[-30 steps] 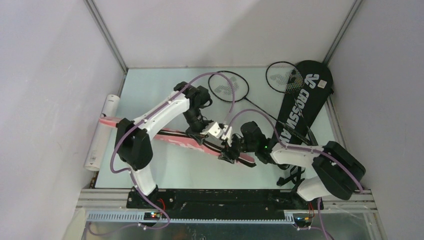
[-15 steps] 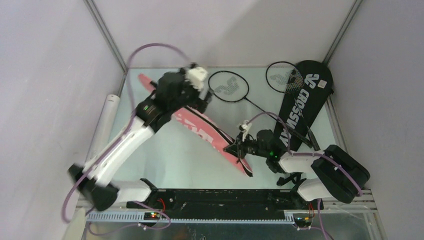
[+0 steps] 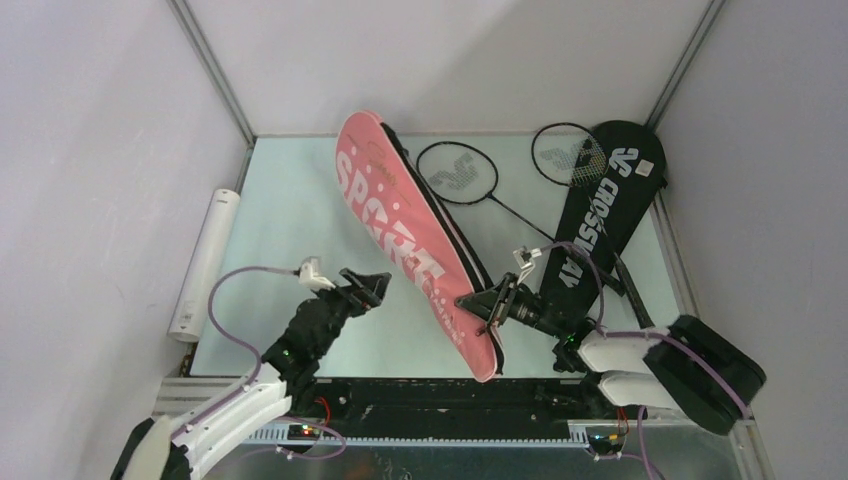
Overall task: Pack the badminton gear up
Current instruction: Adjust the racket bag.
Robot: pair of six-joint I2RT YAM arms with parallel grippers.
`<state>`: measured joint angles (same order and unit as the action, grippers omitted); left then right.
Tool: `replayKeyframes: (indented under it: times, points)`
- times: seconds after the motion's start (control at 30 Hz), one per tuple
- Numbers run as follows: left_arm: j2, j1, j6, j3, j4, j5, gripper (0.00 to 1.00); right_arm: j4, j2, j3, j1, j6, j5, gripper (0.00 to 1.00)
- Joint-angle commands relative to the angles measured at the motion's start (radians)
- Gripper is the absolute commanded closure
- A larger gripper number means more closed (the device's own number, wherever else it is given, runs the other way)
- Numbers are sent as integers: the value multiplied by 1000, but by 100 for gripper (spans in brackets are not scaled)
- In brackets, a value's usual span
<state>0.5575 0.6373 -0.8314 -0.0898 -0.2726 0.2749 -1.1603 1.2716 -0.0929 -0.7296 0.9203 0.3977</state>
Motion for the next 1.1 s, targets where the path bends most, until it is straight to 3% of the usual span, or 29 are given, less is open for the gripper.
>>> replayKeyframes:
  times: [0.0, 0.17, 0.3, 0.6, 0.8, 1.07]
  points:
    - [-85, -1, -280, 143, -355, -11, 0, -212, -184, -21, -32, 68, -102, 100]
    - [-106, 0, -360, 182, -444, -20, 0, 18, -365, -43, -153, -21, -334, 100]
    - [-18, 1, -406, 169, -552, -67, 0, 45, -408, -63, -233, -19, -440, 100]
    - [252, 1, -329, 25, -792, -261, 0, -126, -327, -153, -247, 89, -409, 100]
    - [312, 3, -308, 3, -971, -343, 0, -171, -311, -199, -255, 147, -346, 100]
    - [354, 22, -278, -82, -1033, -421, 0, -252, -232, -273, -328, 154, -312, 100]
